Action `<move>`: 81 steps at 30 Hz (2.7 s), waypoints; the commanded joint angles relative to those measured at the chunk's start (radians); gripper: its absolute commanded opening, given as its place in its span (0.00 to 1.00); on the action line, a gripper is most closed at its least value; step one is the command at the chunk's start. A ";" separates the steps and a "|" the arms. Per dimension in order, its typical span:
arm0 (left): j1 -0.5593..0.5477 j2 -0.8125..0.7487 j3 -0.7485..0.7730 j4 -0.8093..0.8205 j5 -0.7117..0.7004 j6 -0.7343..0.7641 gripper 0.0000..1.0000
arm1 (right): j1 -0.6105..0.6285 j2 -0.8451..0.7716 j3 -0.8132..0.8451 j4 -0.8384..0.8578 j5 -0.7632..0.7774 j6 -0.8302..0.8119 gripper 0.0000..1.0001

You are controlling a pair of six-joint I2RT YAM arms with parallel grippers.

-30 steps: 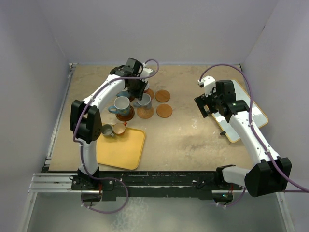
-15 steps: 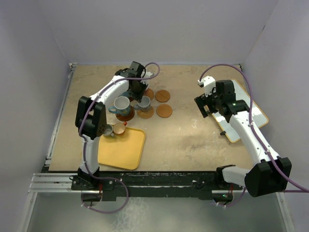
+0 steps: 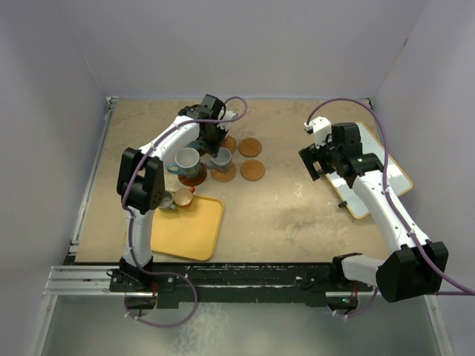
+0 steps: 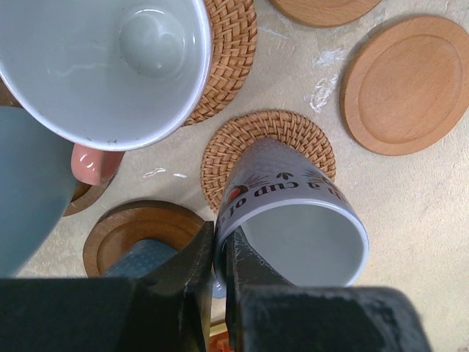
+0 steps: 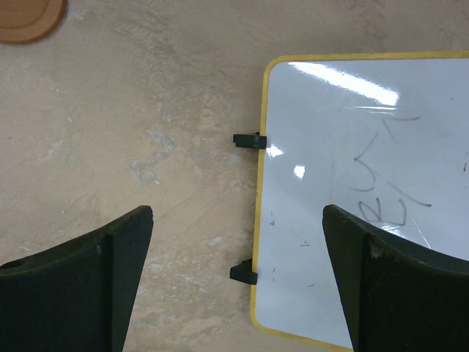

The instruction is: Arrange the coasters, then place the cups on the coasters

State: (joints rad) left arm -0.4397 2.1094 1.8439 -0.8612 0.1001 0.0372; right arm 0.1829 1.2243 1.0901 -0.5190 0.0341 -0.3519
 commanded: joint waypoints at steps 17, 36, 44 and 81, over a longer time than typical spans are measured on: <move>-0.004 -0.033 0.071 -0.038 -0.006 0.000 0.03 | 0.000 0.008 0.040 -0.002 -0.019 -0.012 1.00; -0.004 0.000 0.071 -0.045 0.007 0.008 0.15 | 0.000 0.010 0.041 -0.004 -0.020 -0.012 1.00; -0.004 -0.019 0.088 -0.059 0.014 0.022 0.23 | 0.000 0.016 0.041 -0.006 -0.020 -0.013 1.00; 0.001 -0.853 -0.614 0.087 0.048 0.672 0.60 | -0.002 0.020 0.044 -0.010 -0.021 -0.012 1.00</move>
State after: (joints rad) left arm -0.4389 1.3994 1.3357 -0.7742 0.0380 0.4877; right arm 0.1829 1.2446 1.0901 -0.5282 0.0311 -0.3523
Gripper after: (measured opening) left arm 0.597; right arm 0.998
